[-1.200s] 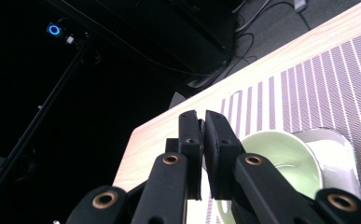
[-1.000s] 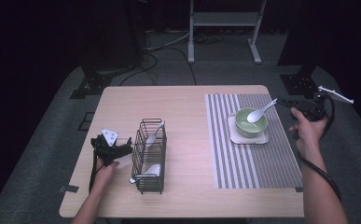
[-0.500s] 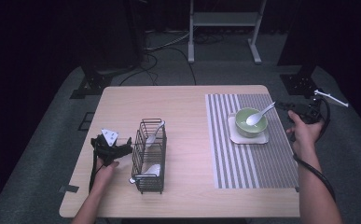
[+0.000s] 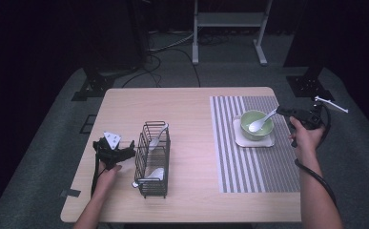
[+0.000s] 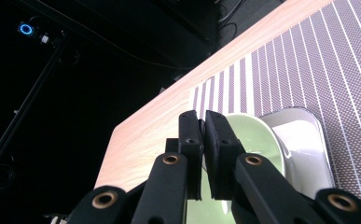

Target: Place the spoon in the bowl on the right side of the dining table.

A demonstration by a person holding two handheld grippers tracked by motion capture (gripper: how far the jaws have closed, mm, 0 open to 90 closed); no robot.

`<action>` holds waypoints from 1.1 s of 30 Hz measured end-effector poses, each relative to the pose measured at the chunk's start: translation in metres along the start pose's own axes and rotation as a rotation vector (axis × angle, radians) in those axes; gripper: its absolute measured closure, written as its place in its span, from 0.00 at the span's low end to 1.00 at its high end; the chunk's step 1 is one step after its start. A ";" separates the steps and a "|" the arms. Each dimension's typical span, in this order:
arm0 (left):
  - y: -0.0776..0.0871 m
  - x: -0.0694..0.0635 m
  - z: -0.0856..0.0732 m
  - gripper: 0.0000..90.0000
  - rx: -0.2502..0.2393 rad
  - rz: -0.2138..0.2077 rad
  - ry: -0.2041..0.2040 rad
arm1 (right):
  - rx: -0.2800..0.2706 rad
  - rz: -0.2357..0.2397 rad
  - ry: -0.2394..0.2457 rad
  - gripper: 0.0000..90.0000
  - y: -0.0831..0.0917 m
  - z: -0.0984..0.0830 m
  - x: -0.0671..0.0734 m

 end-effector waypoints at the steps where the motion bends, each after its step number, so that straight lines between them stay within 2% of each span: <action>1: 0.000 0.000 0.000 0.01 0.000 0.000 -0.001 | 0.004 -0.001 -0.004 0.95 -0.001 -0.001 -0.002; 15: 0.000 0.000 0.000 0.01 0.003 -0.001 0.001 | 0.019 -0.021 -0.007 0.95 -0.007 -0.006 -0.012; 21: 0.000 0.001 0.000 0.01 0.003 -0.001 0.005 | 0.032 -0.036 0.007 0.95 -0.010 -0.009 -0.015; 24: 0.000 0.000 0.000 0.01 0.003 0.001 0.003 | 0.041 -0.055 0.027 0.94 -0.010 -0.009 -0.013; 25: 0.000 0.000 0.000 0.01 0.003 0.002 0.001 | 0.050 -0.074 0.043 0.94 -0.010 -0.008 -0.012; 33: 0.000 0.001 0.000 0.01 0.005 0.001 0.007 | 0.076 -0.129 0.078 0.92 -0.010 -0.007 -0.013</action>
Point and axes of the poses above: each handheld gripper's, and its own axes: y roughly backward along the jaws, z roughly out of its top, x roughly to its left, the point moved 2 cm from there along -y, roughly forward along the jaws, and after that the axes turned 7 degrees about z, right-handed, at the moved point
